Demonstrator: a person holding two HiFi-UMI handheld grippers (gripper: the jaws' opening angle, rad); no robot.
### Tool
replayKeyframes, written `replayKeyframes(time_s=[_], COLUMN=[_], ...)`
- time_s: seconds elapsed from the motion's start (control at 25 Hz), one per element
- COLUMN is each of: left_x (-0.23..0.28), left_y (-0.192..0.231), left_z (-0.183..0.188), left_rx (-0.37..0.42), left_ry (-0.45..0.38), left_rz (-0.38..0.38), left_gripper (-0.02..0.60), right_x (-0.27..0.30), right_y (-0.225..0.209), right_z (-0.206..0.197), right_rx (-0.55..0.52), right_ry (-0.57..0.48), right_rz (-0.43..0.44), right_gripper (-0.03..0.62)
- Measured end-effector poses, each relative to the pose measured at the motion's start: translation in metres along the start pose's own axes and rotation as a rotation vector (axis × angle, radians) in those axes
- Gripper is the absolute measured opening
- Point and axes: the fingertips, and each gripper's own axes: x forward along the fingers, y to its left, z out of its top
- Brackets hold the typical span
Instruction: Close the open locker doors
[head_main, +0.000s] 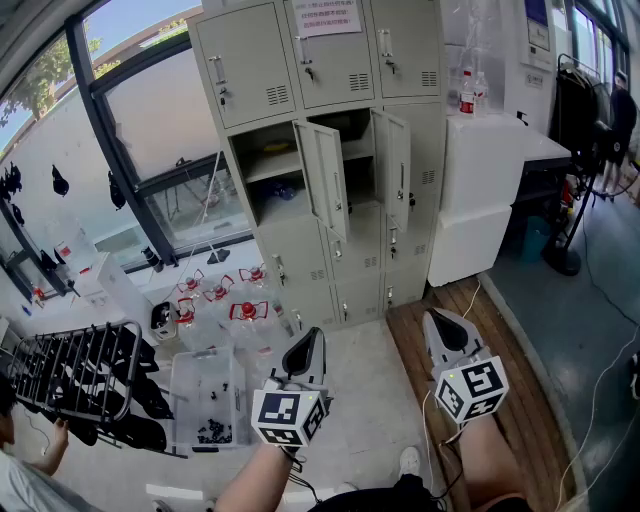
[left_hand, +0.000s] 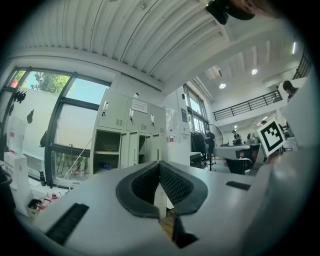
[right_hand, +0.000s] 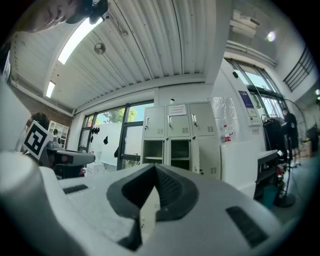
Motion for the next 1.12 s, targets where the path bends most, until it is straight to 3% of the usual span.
replayKeyframes(time_s=[0.56, 0.84, 1.12], left_x=[-0.016, -0.019, -0.026], left_y=[0.001, 0.004, 0.011], left_z=[0.003, 0.0, -0.003], left_rx=[0.004, 0.007, 0.009], left_ry=[-0.009, -0.002, 0.005], left_rz=[0.005, -0.004, -0.015], left_gripper=[0.003, 0.042, 0.097], right_x=[-0.006, -0.006, -0.003], right_y=[0.019, 0.025, 0.037], right_z=[0.005, 0.001, 0.003], right_rx=[-0.001, -0.004, 0.029], right_ry=[-0.006, -0.002, -0.012], right_rz=[0.03, 0.032, 0.066], right_gripper=[0.001, 0.003, 0.046])
